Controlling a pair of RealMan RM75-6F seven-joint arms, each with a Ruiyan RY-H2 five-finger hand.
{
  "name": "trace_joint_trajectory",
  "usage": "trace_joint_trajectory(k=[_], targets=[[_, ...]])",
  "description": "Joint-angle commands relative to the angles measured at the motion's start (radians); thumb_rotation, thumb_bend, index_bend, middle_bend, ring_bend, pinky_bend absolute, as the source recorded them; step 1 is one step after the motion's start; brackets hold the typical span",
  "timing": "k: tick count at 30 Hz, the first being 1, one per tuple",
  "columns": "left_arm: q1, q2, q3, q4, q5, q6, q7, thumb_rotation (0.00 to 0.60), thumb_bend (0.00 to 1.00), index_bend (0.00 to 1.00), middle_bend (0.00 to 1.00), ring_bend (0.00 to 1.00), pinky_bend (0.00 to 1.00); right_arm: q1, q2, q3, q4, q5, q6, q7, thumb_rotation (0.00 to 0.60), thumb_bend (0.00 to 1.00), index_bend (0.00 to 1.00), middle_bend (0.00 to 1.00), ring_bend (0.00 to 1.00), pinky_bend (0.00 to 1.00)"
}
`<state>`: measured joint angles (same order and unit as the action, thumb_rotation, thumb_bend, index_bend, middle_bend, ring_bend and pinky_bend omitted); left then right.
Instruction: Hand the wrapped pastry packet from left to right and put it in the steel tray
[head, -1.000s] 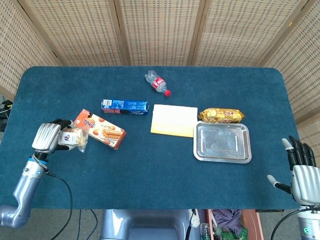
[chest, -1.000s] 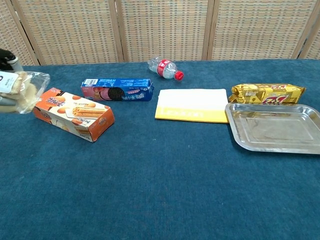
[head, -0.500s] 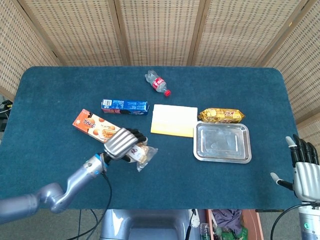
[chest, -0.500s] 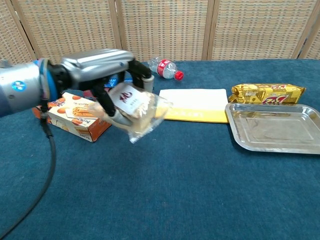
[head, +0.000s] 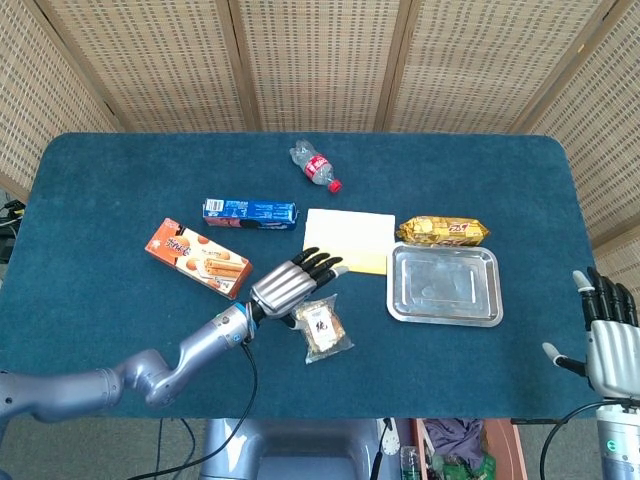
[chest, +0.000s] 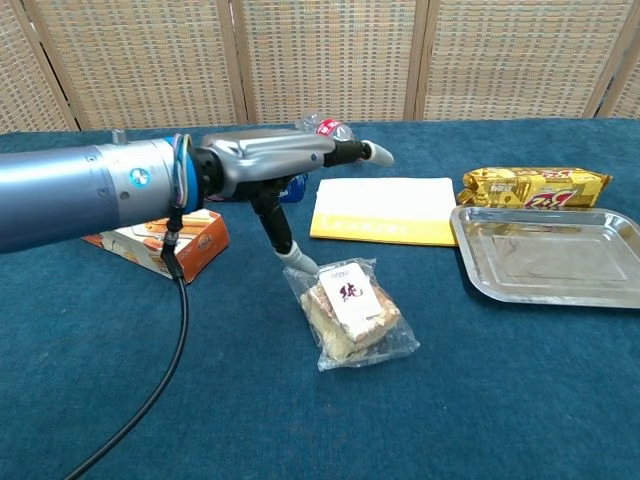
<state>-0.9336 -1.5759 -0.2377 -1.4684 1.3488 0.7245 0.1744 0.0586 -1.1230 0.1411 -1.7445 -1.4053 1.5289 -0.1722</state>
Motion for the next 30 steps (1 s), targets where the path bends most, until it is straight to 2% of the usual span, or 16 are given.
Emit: trace_joint_trajectory(k=[1,4,10,11,12,18,24,30], targets=[[0.046,0.105,0.004,-0.088,-0.059,0.03,0.009,0.6,0.0,0.0,0.0,0.0,0.0,0.009,0.005,-0.013,0.005,-0.019,-0.019,0.01,0.6,0.0,0.0,0.0,0.0,0.0],[0.104,0.213,0.018,-0.156,-0.083,0.101,0.06,0.6,0.0,0.0,0.0,0.0,0.0,0.028,0.015,-0.023,0.023,-0.051,-0.049,0.028,0.6,0.0,0.0,0.0,0.0,0.0],[0.249,0.363,0.059,-0.26,-0.164,0.281,0.138,0.6,0.0,0.0,0.0,0.0,0.0,0.096,0.051,-0.028,0.03,-0.084,-0.154,0.048,0.6,0.0,0.0,0.0,0.0,0.0],[0.289,0.384,0.07,-0.27,-0.17,0.332,0.136,0.6,0.0,0.0,0.0,0.0,0.0,0.112,0.059,-0.028,0.027,-0.092,-0.176,0.052,0.6,0.0,0.0,0.0,0.0,0.0],[0.397,0.413,0.095,-0.263,-0.19,0.461,0.095,0.6,0.0,0.0,0.0,0.0,0.0,0.176,0.068,-0.024,0.018,-0.132,-0.252,0.049,0.6,0.0,0.0,0.0,0.0,0.0],[0.564,0.434,0.146,-0.259,-0.182,0.654,0.043,0.6,0.0,0.0,0.0,0.0,0.0,0.33,0.075,-0.008,-0.018,-0.155,-0.452,0.037,0.6,0.0,0.0,0.0,0.0,0.0],[0.635,0.48,0.164,-0.31,-0.189,0.703,0.035,0.6,0.0,0.0,0.0,0.0,0.0,0.48,0.032,-0.003,-0.03,-0.186,-0.634,0.032,0.6,0.0,0.0,0.0,0.0,0.0],[0.658,0.498,0.153,-0.309,-0.175,0.714,0.008,0.6,0.0,0.0,0.0,0.0,0.0,0.624,-0.031,0.003,-0.051,-0.156,-0.824,-0.036,0.6,0.0,0.0,0.0,0.0,0.0]])
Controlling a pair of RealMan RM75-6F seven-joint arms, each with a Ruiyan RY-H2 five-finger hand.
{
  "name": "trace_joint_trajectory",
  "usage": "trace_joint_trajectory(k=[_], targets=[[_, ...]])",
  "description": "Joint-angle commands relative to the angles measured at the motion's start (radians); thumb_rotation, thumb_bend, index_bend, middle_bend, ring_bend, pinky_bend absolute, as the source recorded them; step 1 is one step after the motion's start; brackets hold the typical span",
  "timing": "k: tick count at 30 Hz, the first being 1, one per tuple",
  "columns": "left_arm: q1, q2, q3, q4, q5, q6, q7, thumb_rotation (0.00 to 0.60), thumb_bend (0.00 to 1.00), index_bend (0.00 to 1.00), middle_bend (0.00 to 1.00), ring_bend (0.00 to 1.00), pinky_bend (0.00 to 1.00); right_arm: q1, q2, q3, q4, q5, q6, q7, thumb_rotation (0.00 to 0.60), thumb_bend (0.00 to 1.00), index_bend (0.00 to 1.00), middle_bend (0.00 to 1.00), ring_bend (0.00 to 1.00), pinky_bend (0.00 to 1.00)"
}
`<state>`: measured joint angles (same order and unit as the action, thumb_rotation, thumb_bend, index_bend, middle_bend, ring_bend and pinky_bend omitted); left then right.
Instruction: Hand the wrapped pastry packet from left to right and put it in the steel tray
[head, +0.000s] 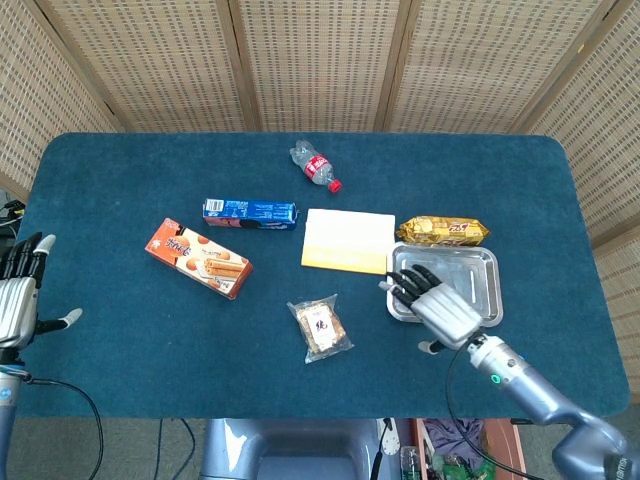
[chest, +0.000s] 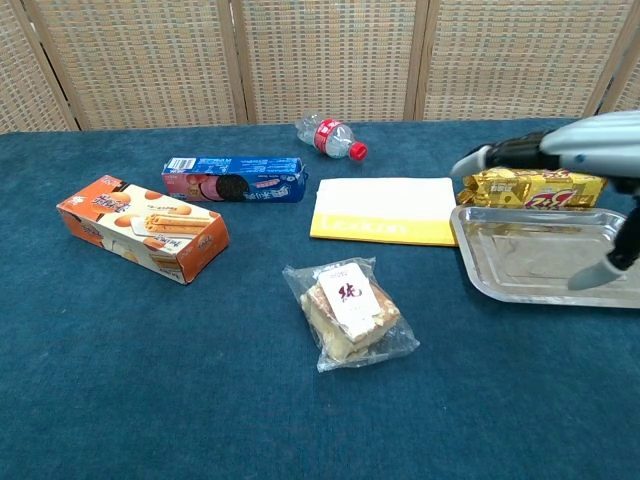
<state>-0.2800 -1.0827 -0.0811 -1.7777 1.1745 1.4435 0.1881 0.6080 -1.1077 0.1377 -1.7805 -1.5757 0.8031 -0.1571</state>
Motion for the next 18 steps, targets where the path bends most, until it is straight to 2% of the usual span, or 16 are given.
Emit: trace_joint_trajectory(k=[1,5,10,18], targets=[[0.005,0.006,-0.005,0.002,-0.002,-0.01,-0.008,0.6,0.0,0.0,0.0,0.0,0.0,0.094,-0.061,0.01,-0.013,0.024,-0.12,-0.072,0.6,0.0,0.0,0.0,0.0,0.0],[0.006,0.004,-0.011,0.016,-0.002,-0.025,-0.005,0.6,0.0,0.0,0.0,0.0,0.0,0.184,-0.157,0.038,0.025,0.11,-0.207,-0.168,0.6,0.0,0.0,0.0,0.0,0.0],[0.006,-0.002,-0.017,0.026,-0.005,-0.047,0.0,0.6,0.0,0.0,0.0,0.0,0.0,0.285,-0.283,0.053,0.108,0.285,-0.274,-0.288,0.6,0.0,0.0,0.0,0.0,0.0],[0.002,-0.01,-0.03,0.043,-0.021,-0.081,0.004,0.6,0.0,0.0,0.0,0.0,0.0,0.392,-0.429,0.021,0.212,0.555,-0.203,-0.457,0.6,0.0,0.0,0.0,0.0,0.0]])
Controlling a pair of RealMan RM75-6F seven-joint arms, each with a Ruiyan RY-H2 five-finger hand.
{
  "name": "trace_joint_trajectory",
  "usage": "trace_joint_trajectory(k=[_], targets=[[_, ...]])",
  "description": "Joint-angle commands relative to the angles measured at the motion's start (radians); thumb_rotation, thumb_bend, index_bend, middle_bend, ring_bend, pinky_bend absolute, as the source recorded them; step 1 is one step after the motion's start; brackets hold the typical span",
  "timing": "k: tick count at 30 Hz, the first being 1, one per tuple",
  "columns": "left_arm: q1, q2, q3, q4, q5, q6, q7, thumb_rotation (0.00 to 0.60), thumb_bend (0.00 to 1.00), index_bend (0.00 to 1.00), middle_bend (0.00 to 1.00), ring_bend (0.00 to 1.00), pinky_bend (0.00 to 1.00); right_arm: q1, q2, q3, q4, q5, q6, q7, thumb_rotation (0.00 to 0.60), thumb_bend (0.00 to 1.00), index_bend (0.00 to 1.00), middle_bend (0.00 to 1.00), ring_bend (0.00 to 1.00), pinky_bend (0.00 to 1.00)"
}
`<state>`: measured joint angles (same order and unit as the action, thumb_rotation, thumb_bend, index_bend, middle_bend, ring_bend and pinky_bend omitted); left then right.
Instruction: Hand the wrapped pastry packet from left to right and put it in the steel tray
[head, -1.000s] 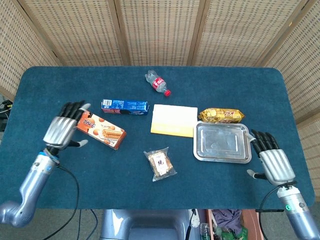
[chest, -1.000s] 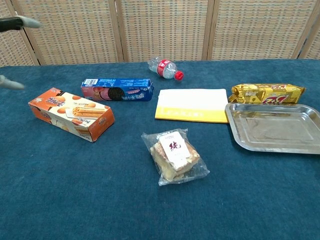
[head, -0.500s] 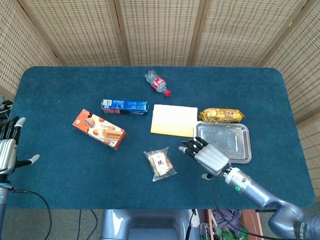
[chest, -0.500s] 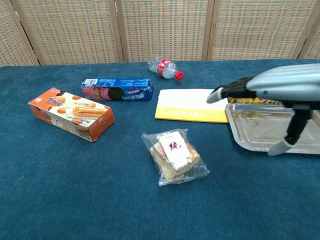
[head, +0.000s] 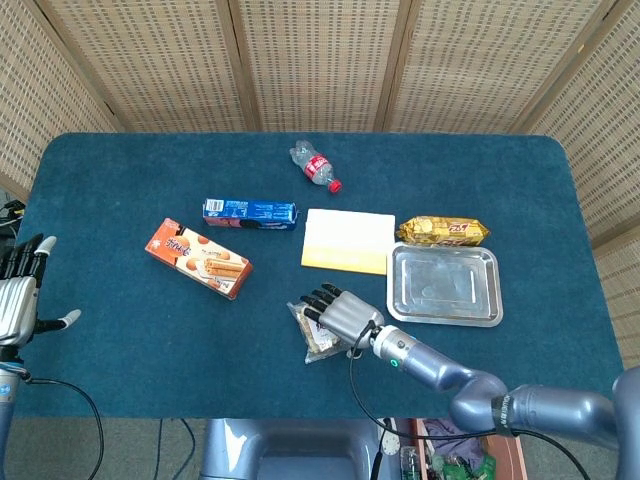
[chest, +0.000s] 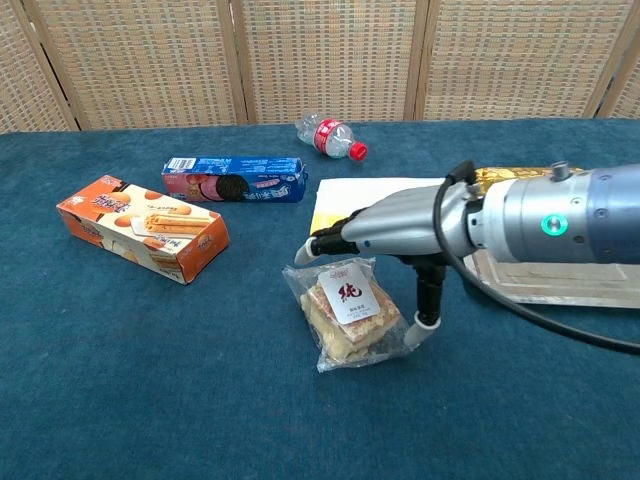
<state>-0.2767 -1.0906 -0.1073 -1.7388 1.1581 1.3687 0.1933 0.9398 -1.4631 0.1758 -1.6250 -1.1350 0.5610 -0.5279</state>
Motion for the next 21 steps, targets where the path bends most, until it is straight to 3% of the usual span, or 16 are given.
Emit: trace_joint_trajectory(k=[1,3,6,8,10,15,21], targets=[[-0.001,-0.002,-0.005,0.005,-0.007,-0.009,-0.003,0.6,0.0,0.0,0.0,0.0,0.0,0.066,-0.08,-0.021,0.06,0.133,0.046,-0.096,0.6,0.0,0.0,0.0,0.0,0.0],[-0.001,-0.001,-0.008,0.007,-0.011,-0.016,-0.006,0.6,0.0,0.0,0.0,0.0,0.0,0.082,-0.095,-0.028,0.062,0.186,0.064,-0.114,0.6,0.0,0.03,0.11,0.1,0.03],[0.0,0.0,-0.012,0.009,-0.014,-0.021,-0.007,0.6,0.0,0.0,0.0,0.0,0.0,0.1,-0.105,-0.041,0.059,0.237,0.084,-0.132,0.6,0.0,0.26,0.38,0.34,0.2],[0.0,0.0,-0.014,0.01,-0.014,-0.024,-0.008,0.6,0.0,0.0,0.0,0.0,0.0,0.103,-0.115,-0.042,0.057,0.239,0.113,-0.13,0.6,0.01,0.4,0.49,0.42,0.23],[0.001,0.001,-0.015,0.01,-0.014,-0.028,-0.011,0.6,0.0,0.0,0.0,0.0,0.0,0.096,-0.116,-0.038,0.05,0.231,0.137,-0.108,0.6,0.04,0.45,0.52,0.44,0.23],[0.005,0.004,-0.019,0.008,-0.01,-0.03,-0.017,0.6,0.0,0.0,0.0,0.0,0.0,0.081,-0.055,-0.024,-0.002,0.187,0.185,-0.065,0.6,0.07,0.46,0.52,0.44,0.23],[0.005,0.003,-0.02,0.006,-0.009,-0.045,-0.017,0.6,0.0,0.0,0.0,0.0,0.0,0.03,0.141,0.006,-0.056,0.16,0.289,-0.037,0.6,0.07,0.46,0.52,0.44,0.23]])
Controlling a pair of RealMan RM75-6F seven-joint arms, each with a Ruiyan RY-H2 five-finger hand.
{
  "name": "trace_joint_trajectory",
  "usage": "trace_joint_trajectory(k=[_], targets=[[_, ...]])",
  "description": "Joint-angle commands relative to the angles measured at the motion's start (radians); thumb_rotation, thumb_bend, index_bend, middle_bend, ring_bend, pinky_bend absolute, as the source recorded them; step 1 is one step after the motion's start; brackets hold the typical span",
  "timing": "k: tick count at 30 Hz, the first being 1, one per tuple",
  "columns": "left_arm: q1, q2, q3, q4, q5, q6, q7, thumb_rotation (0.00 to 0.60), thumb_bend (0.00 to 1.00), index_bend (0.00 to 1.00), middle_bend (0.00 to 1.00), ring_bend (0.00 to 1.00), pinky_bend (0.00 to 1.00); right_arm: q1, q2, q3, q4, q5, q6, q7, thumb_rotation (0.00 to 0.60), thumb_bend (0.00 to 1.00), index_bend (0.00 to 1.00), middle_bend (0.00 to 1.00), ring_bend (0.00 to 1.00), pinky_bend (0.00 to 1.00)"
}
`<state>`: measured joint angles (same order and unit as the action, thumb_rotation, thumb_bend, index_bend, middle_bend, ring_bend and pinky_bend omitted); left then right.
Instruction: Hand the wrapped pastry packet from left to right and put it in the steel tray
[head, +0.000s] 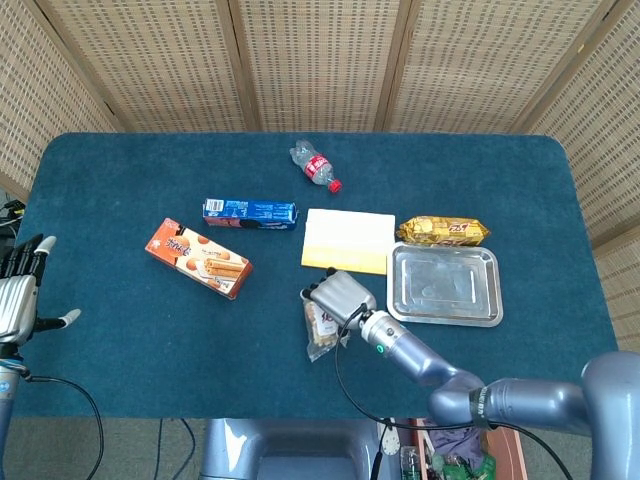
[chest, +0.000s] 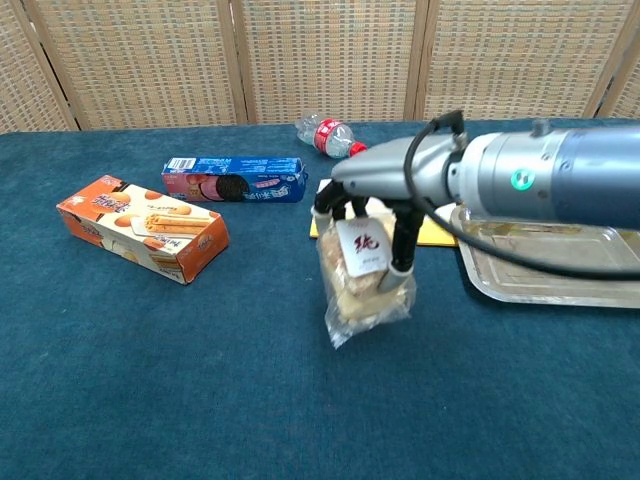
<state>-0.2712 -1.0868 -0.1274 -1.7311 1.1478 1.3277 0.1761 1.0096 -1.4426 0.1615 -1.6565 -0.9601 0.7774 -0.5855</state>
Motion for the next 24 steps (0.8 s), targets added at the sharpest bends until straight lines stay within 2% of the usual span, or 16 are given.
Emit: trace_joint_trajectory(k=[1,4,7,11,18,19,20,22,24], targets=[[0.0,0.0,0.0,-0.002,0.001,-0.006,0.0,0.6,0.0,0.0,0.0,0.0,0.0,-0.05,0.146,0.02,-0.019,-0.009,0.078,0.03,0.6,0.07,0.46,0.52,0.44,0.23],[-0.001,-0.002,0.001,-0.002,0.001,-0.011,0.003,0.6,0.0,0.0,0.0,0.0,0.0,-0.074,0.195,0.01,0.017,0.014,0.074,0.058,0.6,0.07,0.46,0.52,0.44,0.23],[-0.003,-0.007,0.0,-0.001,0.004,-0.014,0.011,0.6,0.0,0.0,0.0,0.0,0.0,-0.109,0.223,-0.038,0.102,0.003,0.036,0.101,0.6,0.07,0.46,0.52,0.44,0.23],[-0.006,-0.013,0.0,-0.002,0.005,-0.018,0.024,0.6,0.0,0.0,0.0,0.0,0.0,-0.142,0.21,-0.068,0.178,-0.023,-0.001,0.176,0.6,0.07,0.46,0.52,0.44,0.23],[-0.006,-0.017,-0.001,-0.008,0.008,-0.022,0.031,0.6,0.0,0.0,0.0,0.0,0.0,-0.174,0.18,-0.111,0.271,-0.075,-0.036,0.229,0.6,0.06,0.46,0.5,0.43,0.22],[-0.006,-0.016,-0.001,-0.008,0.008,-0.022,0.03,0.6,0.0,0.0,0.0,0.0,0.0,-0.176,0.18,-0.116,0.276,-0.076,-0.046,0.233,0.6,0.05,0.44,0.45,0.4,0.2],[-0.005,-0.016,-0.001,-0.009,0.008,-0.023,0.029,0.6,0.0,0.0,0.0,0.0,0.0,-0.176,0.184,-0.121,0.277,-0.073,-0.059,0.234,0.6,0.04,0.38,0.36,0.33,0.16],[-0.004,-0.014,-0.003,-0.011,0.007,-0.025,0.023,0.6,0.0,0.0,0.0,0.0,0.0,-0.172,0.198,-0.129,0.265,-0.05,-0.089,0.228,0.6,0.01,0.19,0.17,0.16,0.08],[-0.004,-0.012,-0.004,-0.013,0.008,-0.026,0.016,0.6,0.0,0.0,0.0,0.0,0.0,-0.171,0.207,-0.127,0.249,-0.031,-0.092,0.224,0.6,0.0,0.03,0.03,0.04,0.02]])
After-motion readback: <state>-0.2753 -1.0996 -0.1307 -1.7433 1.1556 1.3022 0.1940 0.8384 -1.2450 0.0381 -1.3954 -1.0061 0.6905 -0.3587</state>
